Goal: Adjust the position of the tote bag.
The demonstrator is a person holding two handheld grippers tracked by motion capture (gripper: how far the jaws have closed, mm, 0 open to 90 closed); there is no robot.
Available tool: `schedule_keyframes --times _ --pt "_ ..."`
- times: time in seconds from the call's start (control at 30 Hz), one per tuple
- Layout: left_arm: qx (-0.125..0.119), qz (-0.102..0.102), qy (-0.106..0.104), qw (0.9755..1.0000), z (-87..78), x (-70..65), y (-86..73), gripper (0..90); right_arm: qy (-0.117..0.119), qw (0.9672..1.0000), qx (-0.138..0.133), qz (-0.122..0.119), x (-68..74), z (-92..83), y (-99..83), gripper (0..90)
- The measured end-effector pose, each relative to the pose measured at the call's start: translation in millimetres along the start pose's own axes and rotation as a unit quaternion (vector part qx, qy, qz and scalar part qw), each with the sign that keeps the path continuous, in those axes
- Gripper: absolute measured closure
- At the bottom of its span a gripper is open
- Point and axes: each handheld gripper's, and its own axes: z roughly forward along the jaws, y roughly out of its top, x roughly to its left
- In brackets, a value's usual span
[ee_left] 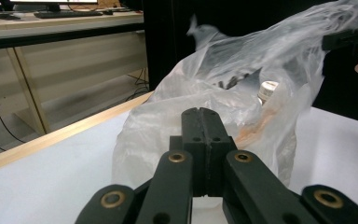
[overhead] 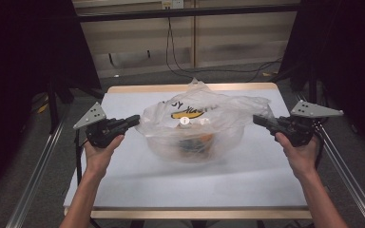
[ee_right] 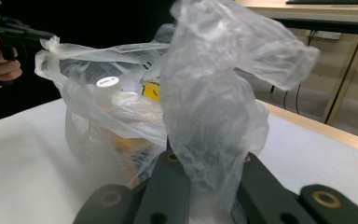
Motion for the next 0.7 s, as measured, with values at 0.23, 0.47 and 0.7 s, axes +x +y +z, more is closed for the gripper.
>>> schedule_keyframes --times 0.23,0.47,0.7 --pt "0.017 -0.012 0.007 0.9998 3.6 8.4 -10.0 90.0 0.009 0.9996 0.027 0.002 0.7 17.9 -6.7 90.0" --pt "0.044 -0.015 0.010 0.9989 12.4 13.5 -21.4 90.0 -0.002 0.9982 0.057 0.018 -7.9 16.9 -23.6 90.0" --pt "0.068 -0.026 0.010 0.9973 19.9 19.7 -35.3 90.0 0.006 0.9952 0.092 0.032 -11.7 30.1 -42.5 90.0"
